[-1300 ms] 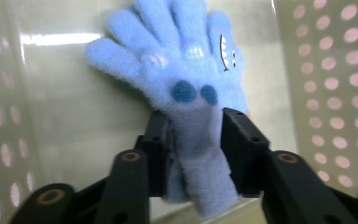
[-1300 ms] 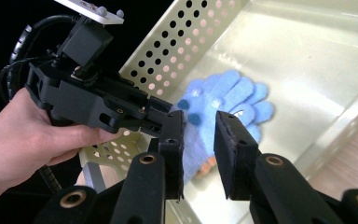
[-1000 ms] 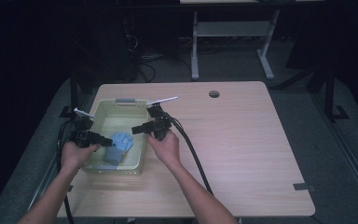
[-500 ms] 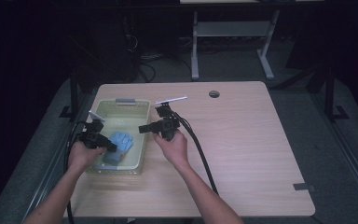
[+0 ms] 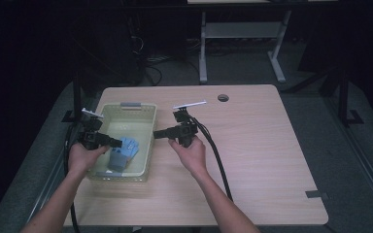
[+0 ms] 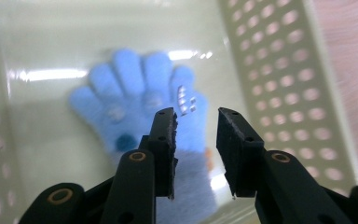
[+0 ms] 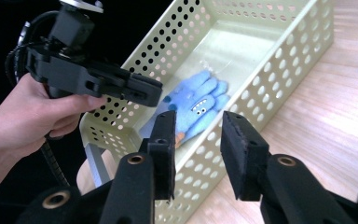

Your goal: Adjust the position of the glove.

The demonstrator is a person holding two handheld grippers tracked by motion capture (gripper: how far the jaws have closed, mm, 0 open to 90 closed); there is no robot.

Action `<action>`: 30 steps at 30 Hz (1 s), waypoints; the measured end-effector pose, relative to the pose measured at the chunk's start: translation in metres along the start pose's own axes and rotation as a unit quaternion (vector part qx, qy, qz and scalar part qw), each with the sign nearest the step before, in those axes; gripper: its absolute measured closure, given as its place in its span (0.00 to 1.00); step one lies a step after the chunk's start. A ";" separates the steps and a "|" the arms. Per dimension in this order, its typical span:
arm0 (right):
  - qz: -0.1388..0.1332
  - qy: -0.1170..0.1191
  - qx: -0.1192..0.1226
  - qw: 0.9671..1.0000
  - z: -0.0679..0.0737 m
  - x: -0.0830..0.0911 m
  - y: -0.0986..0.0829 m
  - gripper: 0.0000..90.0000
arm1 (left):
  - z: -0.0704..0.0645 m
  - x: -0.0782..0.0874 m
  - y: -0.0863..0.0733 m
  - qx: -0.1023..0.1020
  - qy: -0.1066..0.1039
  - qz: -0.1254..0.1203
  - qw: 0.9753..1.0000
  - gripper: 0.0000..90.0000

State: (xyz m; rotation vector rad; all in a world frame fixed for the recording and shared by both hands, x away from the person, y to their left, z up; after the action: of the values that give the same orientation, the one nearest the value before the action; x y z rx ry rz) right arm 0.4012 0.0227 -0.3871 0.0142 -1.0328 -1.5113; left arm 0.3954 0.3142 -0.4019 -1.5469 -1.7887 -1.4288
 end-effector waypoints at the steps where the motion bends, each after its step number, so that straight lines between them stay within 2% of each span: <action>1: -0.003 0.000 -0.001 1.000 -0.002 0.002 -0.001 0.70 | -0.002 0.001 0.000 -0.006 -0.003 -0.003 1.000 0.72; 6: -0.008 0.003 -0.006 1.000 -0.009 0.011 -0.004 0.66 | -0.014 0.004 0.001 -0.012 -0.025 -0.022 0.999 0.68; 9: -0.008 0.007 -0.012 1.000 -0.013 0.015 -0.006 0.64 | -0.020 0.004 0.001 -0.017 -0.033 -0.025 0.999 0.66; 14: -0.010 0.015 -0.015 1.000 -0.019 0.020 -0.008 0.61 | -0.030 0.005 0.003 -0.020 -0.054 -0.041 0.997 0.64; 18: -0.016 0.018 -0.020 1.000 -0.025 0.027 -0.011 0.58 | -0.036 0.006 0.004 -0.023 -0.061 -0.052 0.997 0.62; 24: -0.028 0.024 -0.038 0.999 -0.037 0.041 -0.014 0.55 | -0.042 0.004 0.005 -0.029 -0.066 -0.052 0.996 0.61; 30: -0.037 0.023 -0.044 0.998 -0.045 0.052 -0.017 0.53 | -0.051 0.003 0.007 -0.036 -0.071 -0.055 0.995 0.58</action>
State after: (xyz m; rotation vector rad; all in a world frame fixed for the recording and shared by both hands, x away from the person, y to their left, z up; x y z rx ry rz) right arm 0.3993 -0.0476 -0.3962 0.0272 -0.9372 -1.6155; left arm 0.3842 0.2710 -0.3758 -1.6476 -1.9519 -1.4822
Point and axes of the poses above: each handheld gripper's, and its own axes: x roughly backward along the jaws, y roughly out of its top, z roughly to its left, the point moved 2 cm from there along -x, roughly forward along the jaws, and after that the axes turned 2 degrees about -y, right-handed, at the moved point
